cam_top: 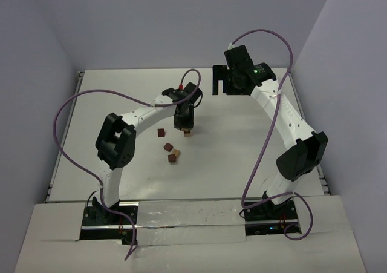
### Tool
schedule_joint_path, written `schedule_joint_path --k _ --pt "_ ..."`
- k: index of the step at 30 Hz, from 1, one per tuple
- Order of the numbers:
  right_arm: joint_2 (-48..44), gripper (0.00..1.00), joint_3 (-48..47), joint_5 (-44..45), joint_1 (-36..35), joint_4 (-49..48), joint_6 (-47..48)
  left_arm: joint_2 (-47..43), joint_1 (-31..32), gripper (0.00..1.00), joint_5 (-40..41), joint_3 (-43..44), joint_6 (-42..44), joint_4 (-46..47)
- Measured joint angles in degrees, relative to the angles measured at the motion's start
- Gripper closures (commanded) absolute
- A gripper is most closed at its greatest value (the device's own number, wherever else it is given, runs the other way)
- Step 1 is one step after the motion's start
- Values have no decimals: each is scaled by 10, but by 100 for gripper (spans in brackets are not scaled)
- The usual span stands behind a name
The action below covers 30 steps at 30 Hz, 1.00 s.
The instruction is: Build the wood block tower
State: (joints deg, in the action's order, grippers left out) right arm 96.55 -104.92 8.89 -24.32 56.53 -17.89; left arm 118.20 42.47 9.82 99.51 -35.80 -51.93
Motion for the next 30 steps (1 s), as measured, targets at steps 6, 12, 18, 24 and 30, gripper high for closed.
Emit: schedule_joint_path --k 6,12,18,24,30 --pt "0 0 0 -3 0 0 0 3 -4 62 0 4 0 -2" --pt "0 0 0 -4 0 0 0 10 -6 59 -1 10 0 -4" --pt "0 0 0 -4 0 0 0 11 -6 57 -4 11 0 -4" --pt "0 0 0 -6 0 0 0 15 -6 52 -6 13 0 -5" --pt "0 0 0 -6 0 0 0 15 -6 51 -6 13 -1 -5"
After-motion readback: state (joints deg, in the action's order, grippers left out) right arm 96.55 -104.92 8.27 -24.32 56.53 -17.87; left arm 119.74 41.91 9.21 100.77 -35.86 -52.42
